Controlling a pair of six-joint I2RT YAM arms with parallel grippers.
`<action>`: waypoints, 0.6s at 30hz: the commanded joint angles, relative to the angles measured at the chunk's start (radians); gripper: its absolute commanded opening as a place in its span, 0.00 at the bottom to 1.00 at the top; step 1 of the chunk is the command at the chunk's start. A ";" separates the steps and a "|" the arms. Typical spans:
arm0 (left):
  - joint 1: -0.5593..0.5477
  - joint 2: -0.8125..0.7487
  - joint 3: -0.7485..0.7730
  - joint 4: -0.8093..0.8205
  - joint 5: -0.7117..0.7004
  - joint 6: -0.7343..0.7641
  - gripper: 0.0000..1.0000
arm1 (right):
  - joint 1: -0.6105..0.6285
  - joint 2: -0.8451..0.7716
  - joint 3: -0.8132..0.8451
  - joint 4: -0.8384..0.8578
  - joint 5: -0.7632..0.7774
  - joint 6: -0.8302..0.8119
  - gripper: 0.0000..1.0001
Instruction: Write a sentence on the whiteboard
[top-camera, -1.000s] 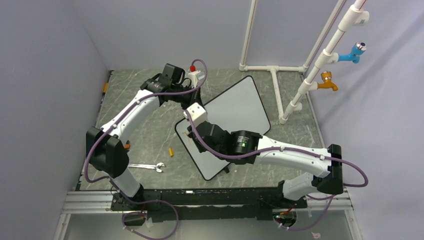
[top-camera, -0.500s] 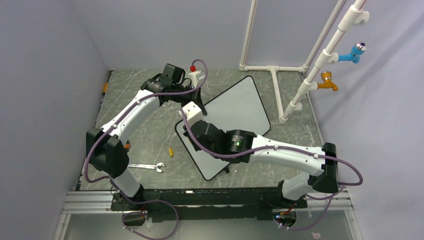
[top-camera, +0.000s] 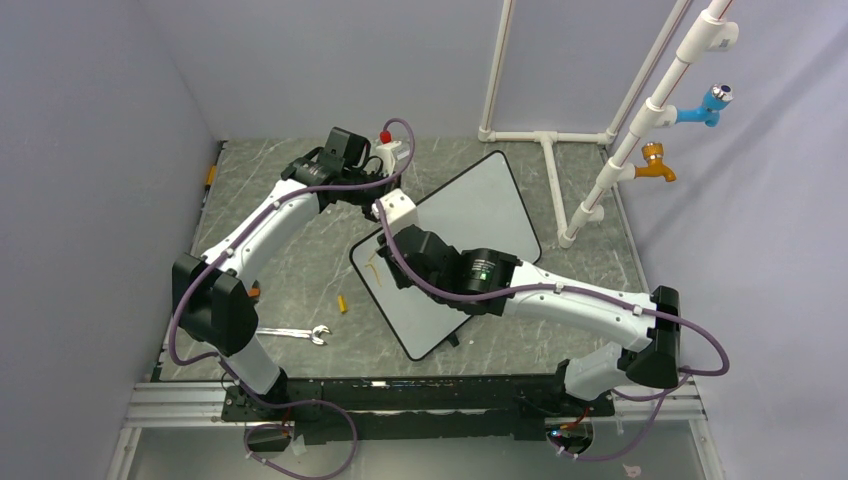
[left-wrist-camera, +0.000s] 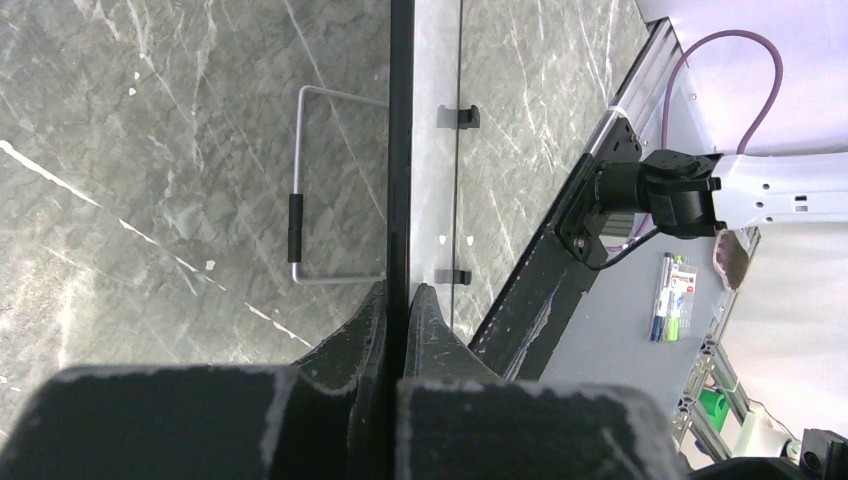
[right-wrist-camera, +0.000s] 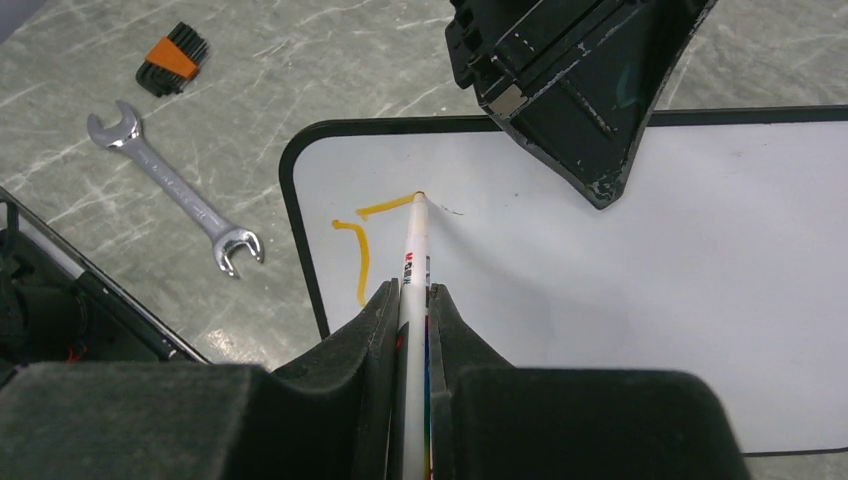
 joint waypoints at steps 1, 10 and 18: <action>0.001 -0.027 -0.005 0.012 -0.209 0.086 0.00 | -0.016 -0.016 -0.011 -0.014 -0.036 0.005 0.00; 0.002 -0.025 -0.005 0.008 -0.215 0.085 0.00 | -0.014 -0.030 -0.059 -0.049 -0.115 0.040 0.00; 0.002 -0.026 -0.005 0.010 -0.215 0.085 0.00 | -0.010 -0.045 -0.084 -0.015 -0.199 0.035 0.00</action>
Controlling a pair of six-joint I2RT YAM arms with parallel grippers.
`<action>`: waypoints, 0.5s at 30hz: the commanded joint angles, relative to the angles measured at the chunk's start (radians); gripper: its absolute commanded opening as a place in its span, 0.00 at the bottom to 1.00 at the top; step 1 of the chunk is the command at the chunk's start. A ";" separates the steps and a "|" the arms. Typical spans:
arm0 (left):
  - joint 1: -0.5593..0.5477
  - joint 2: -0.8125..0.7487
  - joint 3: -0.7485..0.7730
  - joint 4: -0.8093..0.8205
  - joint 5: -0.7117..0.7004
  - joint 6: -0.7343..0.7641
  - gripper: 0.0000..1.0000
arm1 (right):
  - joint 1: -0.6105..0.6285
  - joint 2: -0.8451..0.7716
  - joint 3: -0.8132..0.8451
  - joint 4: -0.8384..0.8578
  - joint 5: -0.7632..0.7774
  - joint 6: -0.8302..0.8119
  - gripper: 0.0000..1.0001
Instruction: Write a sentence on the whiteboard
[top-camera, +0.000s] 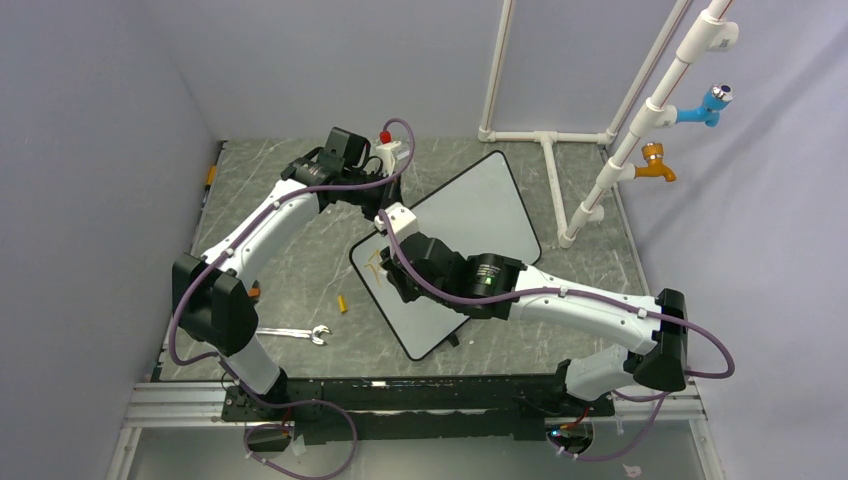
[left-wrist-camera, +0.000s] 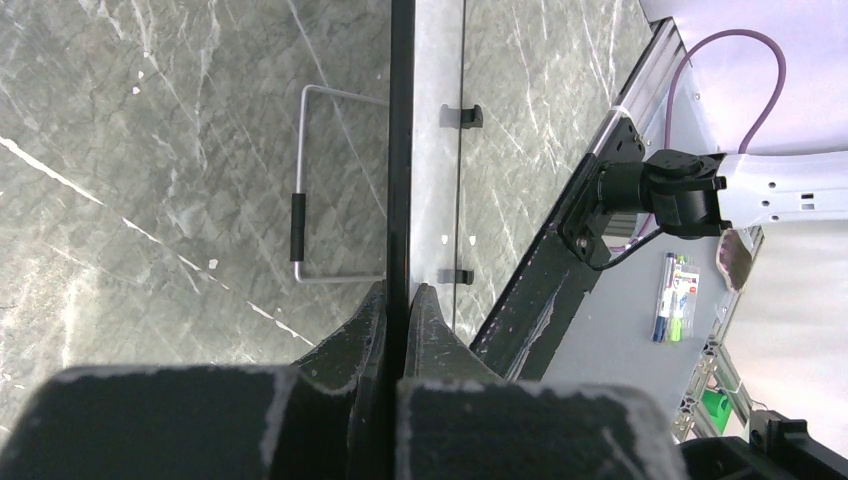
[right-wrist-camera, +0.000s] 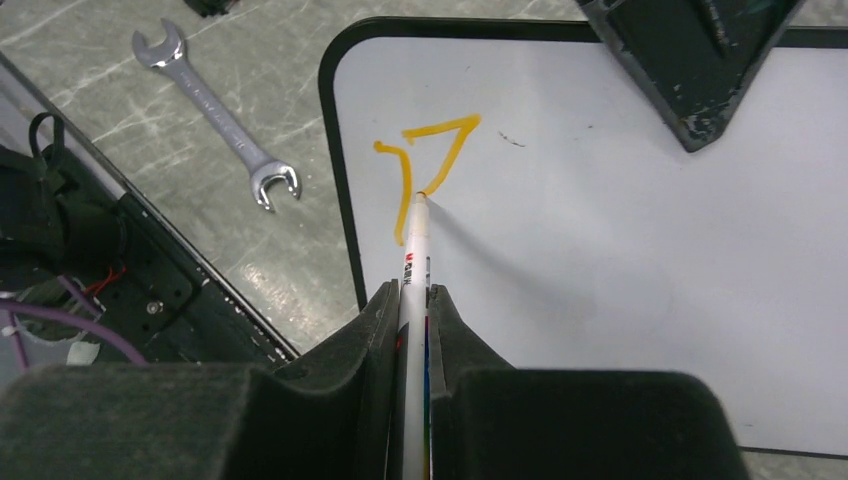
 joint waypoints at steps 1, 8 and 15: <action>0.001 -0.026 -0.004 0.011 -0.210 0.082 0.00 | 0.000 -0.003 -0.007 0.005 -0.065 0.005 0.00; 0.000 -0.026 -0.005 0.009 -0.210 0.082 0.00 | 0.001 0.004 -0.009 0.002 -0.015 0.009 0.00; 0.001 -0.025 -0.004 0.010 -0.211 0.082 0.00 | -0.001 -0.016 -0.040 -0.048 0.063 0.027 0.00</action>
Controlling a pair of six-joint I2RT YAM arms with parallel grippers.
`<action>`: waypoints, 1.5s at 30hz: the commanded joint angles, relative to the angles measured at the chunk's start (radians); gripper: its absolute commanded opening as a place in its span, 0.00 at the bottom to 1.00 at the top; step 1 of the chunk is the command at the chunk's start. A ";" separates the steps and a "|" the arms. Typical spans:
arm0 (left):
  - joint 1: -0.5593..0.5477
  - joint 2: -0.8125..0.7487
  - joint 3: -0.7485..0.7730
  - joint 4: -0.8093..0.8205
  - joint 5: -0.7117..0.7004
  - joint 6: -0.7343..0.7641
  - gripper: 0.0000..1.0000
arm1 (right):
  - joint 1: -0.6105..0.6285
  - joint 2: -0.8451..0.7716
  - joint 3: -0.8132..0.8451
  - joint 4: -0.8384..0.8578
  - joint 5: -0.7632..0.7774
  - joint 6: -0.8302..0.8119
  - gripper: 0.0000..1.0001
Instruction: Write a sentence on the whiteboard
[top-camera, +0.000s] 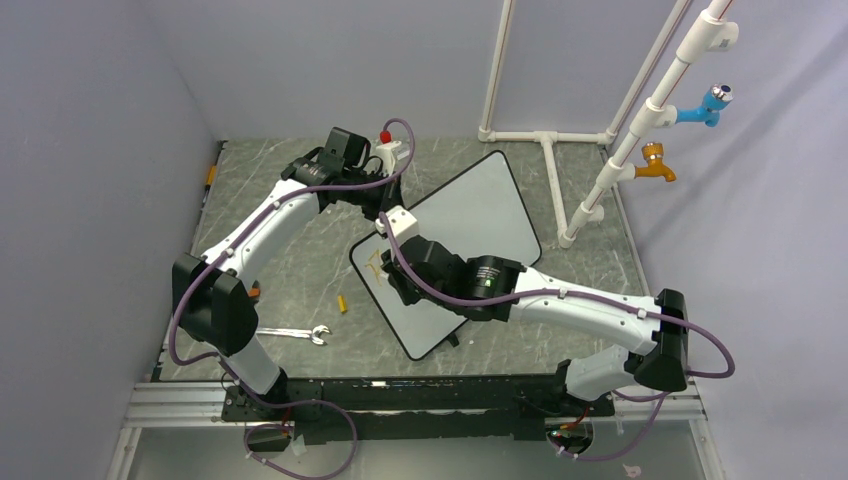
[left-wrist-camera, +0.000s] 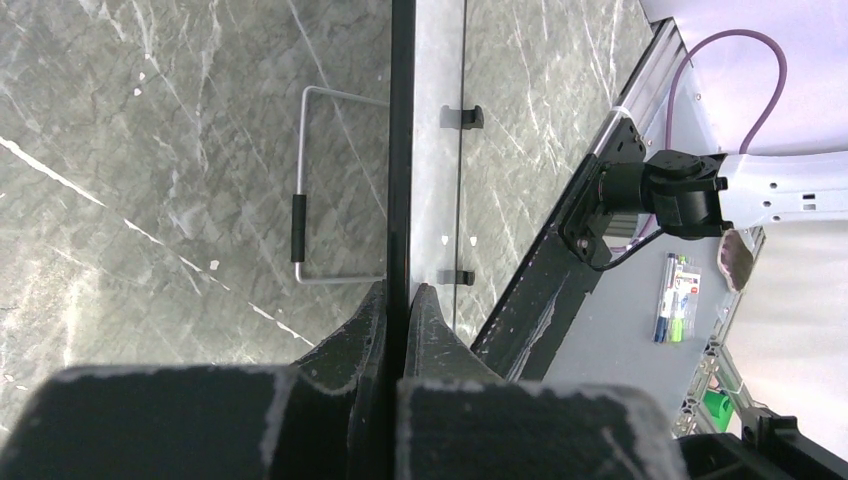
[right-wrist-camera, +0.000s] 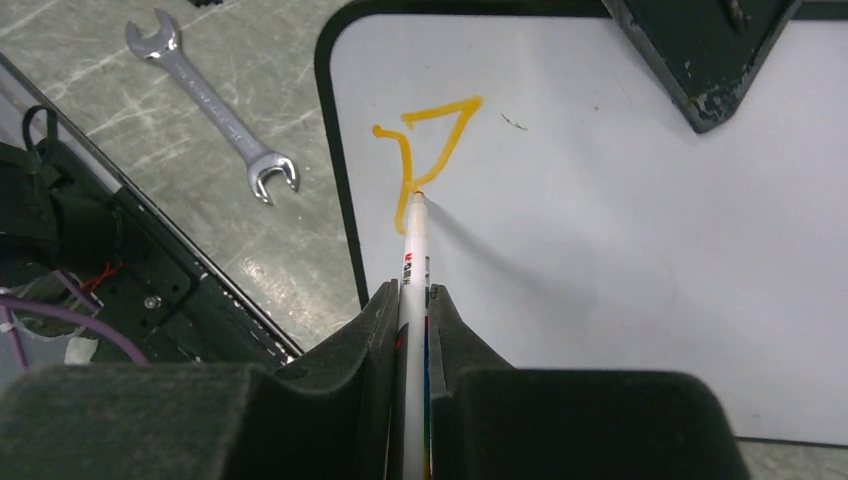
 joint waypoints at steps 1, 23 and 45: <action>0.001 -0.025 -0.005 0.008 -0.211 0.081 0.00 | -0.006 -0.021 -0.037 -0.044 0.080 0.019 0.00; 0.000 -0.022 -0.004 0.006 -0.212 0.081 0.00 | -0.006 -0.012 -0.020 0.015 -0.055 -0.008 0.00; 0.001 -0.028 0.001 -0.003 -0.225 0.089 0.00 | -0.008 -0.159 -0.047 0.094 -0.034 -0.028 0.00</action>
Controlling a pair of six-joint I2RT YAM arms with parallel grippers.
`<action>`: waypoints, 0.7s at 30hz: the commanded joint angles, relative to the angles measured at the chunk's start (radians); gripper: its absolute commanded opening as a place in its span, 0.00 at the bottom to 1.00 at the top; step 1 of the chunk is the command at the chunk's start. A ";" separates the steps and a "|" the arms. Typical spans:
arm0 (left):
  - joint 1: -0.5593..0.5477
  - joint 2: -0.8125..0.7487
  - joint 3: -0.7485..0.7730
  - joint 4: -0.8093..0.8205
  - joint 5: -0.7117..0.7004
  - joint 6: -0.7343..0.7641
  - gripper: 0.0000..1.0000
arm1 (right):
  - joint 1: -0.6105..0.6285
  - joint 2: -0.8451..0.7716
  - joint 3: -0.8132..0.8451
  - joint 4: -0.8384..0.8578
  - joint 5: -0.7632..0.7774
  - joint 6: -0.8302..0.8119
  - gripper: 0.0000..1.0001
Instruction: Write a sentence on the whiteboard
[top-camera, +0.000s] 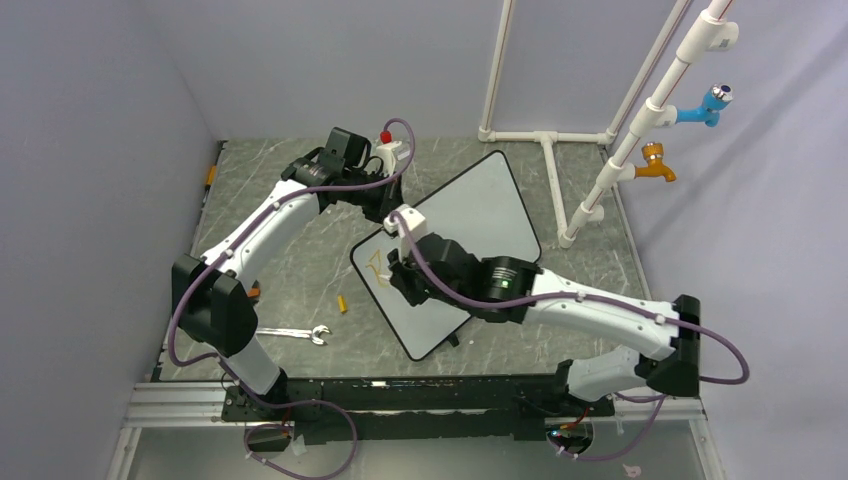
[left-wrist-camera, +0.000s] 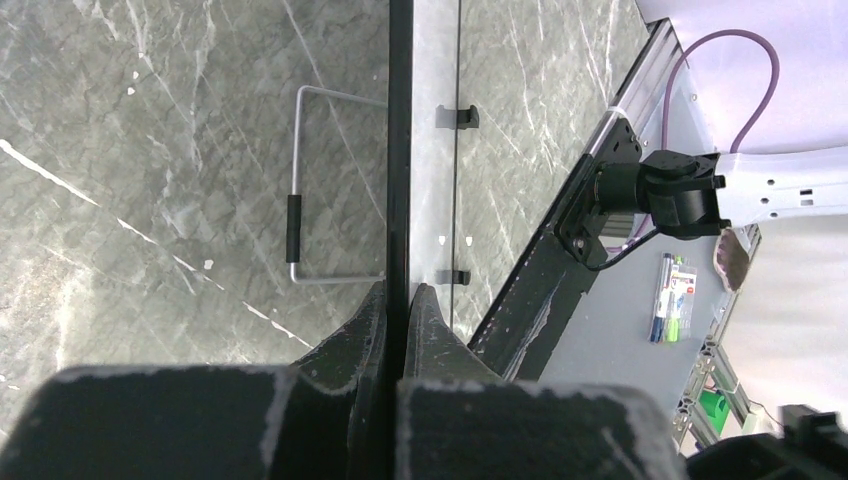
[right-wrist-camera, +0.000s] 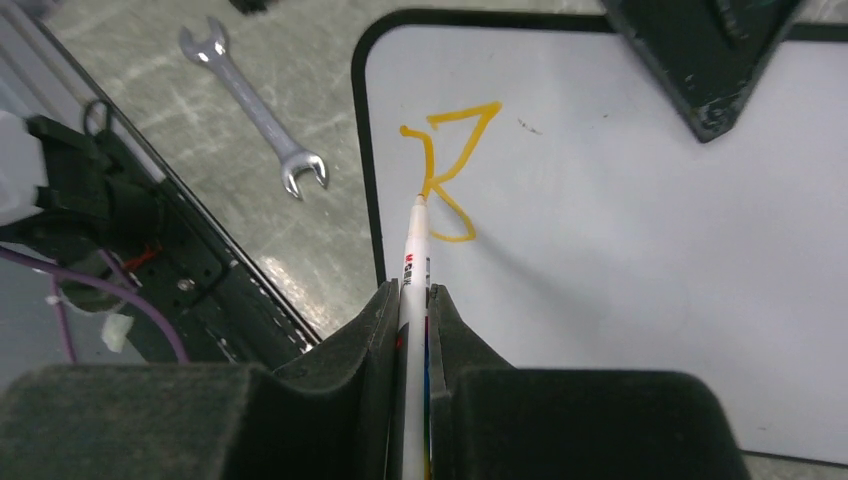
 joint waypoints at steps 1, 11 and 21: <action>0.002 -0.027 0.001 -0.002 -0.223 0.098 0.00 | -0.009 -0.141 -0.051 0.102 0.029 -0.006 0.00; 0.004 -0.032 0.007 -0.013 -0.230 0.119 0.00 | -0.130 -0.255 -0.171 0.156 -0.046 0.015 0.00; 0.003 -0.033 0.006 -0.014 -0.235 0.129 0.00 | -0.178 -0.300 -0.197 0.161 -0.083 -0.009 0.00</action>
